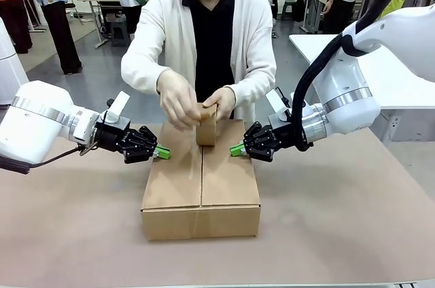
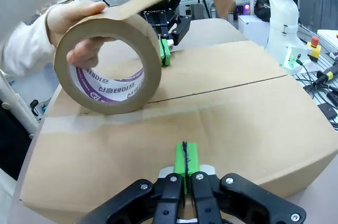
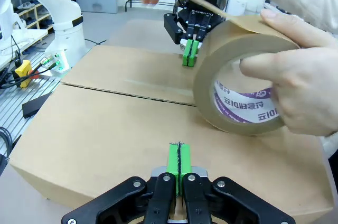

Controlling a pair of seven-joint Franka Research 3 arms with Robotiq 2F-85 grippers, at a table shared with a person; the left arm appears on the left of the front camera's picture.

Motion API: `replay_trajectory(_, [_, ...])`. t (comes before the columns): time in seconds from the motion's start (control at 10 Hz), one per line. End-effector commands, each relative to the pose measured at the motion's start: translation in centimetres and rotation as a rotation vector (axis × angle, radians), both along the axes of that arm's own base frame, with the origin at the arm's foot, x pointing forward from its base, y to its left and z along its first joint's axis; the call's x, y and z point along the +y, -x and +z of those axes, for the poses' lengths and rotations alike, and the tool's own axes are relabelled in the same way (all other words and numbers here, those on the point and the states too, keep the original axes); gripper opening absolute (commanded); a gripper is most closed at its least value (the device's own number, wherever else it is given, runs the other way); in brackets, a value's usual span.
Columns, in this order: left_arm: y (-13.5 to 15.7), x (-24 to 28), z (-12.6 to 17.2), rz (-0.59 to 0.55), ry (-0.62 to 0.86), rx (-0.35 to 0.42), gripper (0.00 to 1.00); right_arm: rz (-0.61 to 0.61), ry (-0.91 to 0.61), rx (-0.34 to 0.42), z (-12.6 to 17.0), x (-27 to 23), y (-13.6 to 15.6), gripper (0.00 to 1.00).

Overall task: Wrap the clocks to prevent damage.
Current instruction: After the human seals the box with tape, release both hands from the side flaps of the Package Box.

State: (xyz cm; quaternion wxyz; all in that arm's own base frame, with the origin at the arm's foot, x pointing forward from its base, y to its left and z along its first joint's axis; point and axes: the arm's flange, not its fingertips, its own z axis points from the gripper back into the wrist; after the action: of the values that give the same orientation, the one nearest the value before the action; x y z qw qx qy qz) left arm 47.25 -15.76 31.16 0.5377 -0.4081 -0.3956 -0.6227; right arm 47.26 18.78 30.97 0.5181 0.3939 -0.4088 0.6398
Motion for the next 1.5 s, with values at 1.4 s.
replay_trajectory(1.4, [-0.02,0.08,-0.26,0.007,-0.013,-0.009,0.01,-0.006,0.011,0.0,-0.37,0.02,0.0,0.01])
